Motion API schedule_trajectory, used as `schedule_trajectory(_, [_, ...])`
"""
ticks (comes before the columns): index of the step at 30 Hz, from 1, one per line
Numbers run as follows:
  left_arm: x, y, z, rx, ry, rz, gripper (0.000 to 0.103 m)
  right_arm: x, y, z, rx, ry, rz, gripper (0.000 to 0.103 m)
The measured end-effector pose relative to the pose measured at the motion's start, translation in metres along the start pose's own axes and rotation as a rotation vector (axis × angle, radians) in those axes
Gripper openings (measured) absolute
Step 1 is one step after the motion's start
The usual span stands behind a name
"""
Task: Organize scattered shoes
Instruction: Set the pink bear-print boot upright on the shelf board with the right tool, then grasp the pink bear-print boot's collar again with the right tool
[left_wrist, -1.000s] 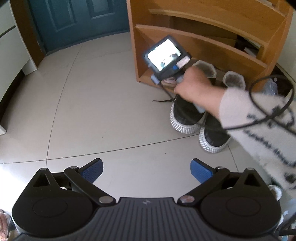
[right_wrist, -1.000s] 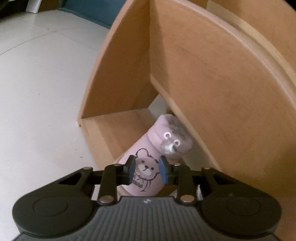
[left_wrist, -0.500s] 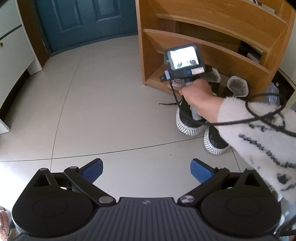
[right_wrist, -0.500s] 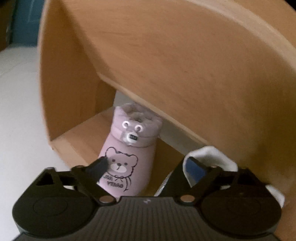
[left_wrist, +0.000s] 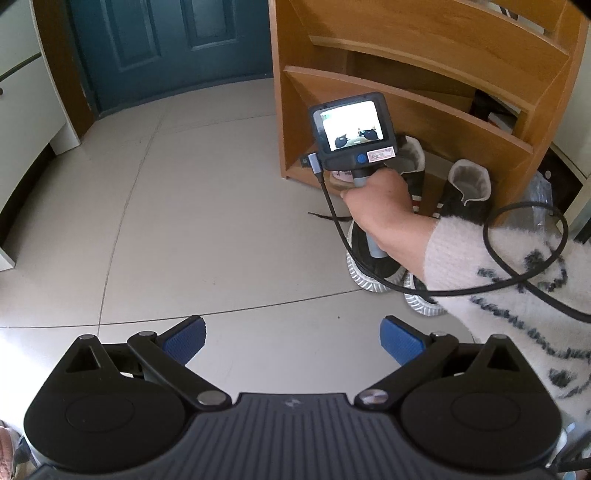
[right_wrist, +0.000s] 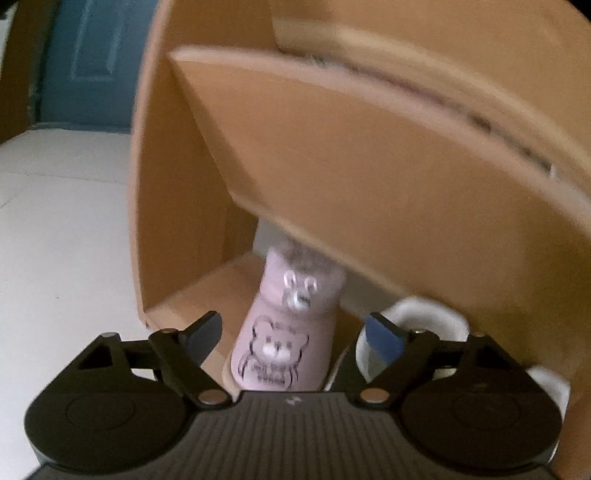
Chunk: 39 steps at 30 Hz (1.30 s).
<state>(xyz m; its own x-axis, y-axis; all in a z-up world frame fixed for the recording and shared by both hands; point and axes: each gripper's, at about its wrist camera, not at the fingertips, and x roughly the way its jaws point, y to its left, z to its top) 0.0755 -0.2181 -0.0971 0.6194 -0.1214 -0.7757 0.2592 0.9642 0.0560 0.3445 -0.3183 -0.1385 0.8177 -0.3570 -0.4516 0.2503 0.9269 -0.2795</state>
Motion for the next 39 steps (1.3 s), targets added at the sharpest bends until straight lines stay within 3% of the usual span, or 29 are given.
schedule_trajectory(2, [0.002, 0.003, 0.000, -0.012, 0.008, 0.009, 0.103, -0.003, 0.004, -0.001, -0.003, 0.007, 0.034, 0.078])
schedule_trajectory(6, [0.001, 0.005, 0.002, -0.020, 0.000, 0.016, 0.103, -0.023, -0.010, -0.011, 0.152, 0.041, 0.113, 0.075])
schedule_trajectory(10, [0.001, 0.006, 0.001, -0.020, -0.007, 0.017, 0.103, -0.041, -0.026, -0.030, 0.219, 0.010, 0.111, 0.076])
schedule_trajectory(13, [0.002, 0.002, 0.001, -0.014, -0.009, 0.001, 0.103, -0.058, -0.030, -0.042, 0.140, -0.032, 0.109, 0.076])
schedule_trajectory(16, [0.002, -0.006, 0.004, 0.006, -0.019, -0.009, 0.103, -0.059, -0.022, -0.054, -0.024, -0.119, 0.041, 0.076])
schedule_trajectory(18, [0.001, -0.012, 0.006, 0.022, -0.027, -0.020, 0.103, -0.035, -0.023, -0.052, -0.081, -0.060, 0.039, 0.075])
schedule_trajectory(20, [0.000, -0.018, 0.007, 0.037, -0.034, -0.029, 0.103, -0.013, -0.028, -0.053, -0.080, 0.010, 0.056, 0.052])
schedule_trajectory(24, [-0.006, -0.026, 0.007, 0.067, -0.057, -0.031, 0.103, 0.010, -0.040, -0.046, -0.102, 0.040, 0.107, 0.047])
schedule_trajectory(25, [-0.007, -0.028, 0.007, 0.074, -0.062, -0.026, 0.103, 0.013, -0.042, -0.043, -0.111, 0.036, 0.105, 0.039])
schedule_trajectory(26, [-0.009, -0.028, 0.007, 0.077, -0.064, -0.023, 0.103, 0.018, -0.044, -0.041, -0.137, 0.025, 0.094, 0.024])
schedule_trajectory(29, [-0.014, -0.028, 0.006, 0.074, -0.077, -0.024, 0.103, 0.040, -0.051, -0.035, -0.190, 0.021, 0.062, 0.025])
schedule_trajectory(31, [-0.016, -0.027, 0.005, 0.074, -0.078, -0.023, 0.103, 0.052, -0.052, -0.031, -0.213, 0.021, 0.032, 0.038])
schedule_trajectory(34, [-0.017, -0.028, 0.007, 0.073, -0.086, -0.027, 0.103, 0.050, -0.053, -0.030, -0.191, -0.008, 0.018, 0.049])
schedule_trajectory(36, [-0.017, -0.028, 0.009, 0.074, -0.093, -0.030, 0.103, 0.027, -0.048, -0.034, -0.226, -0.097, 0.026, 0.054])
schedule_trajectory(39, [-0.014, -0.030, 0.009, 0.069, -0.087, -0.043, 0.103, -0.016, -0.032, -0.043, -0.351, -0.287, 0.059, 0.073])
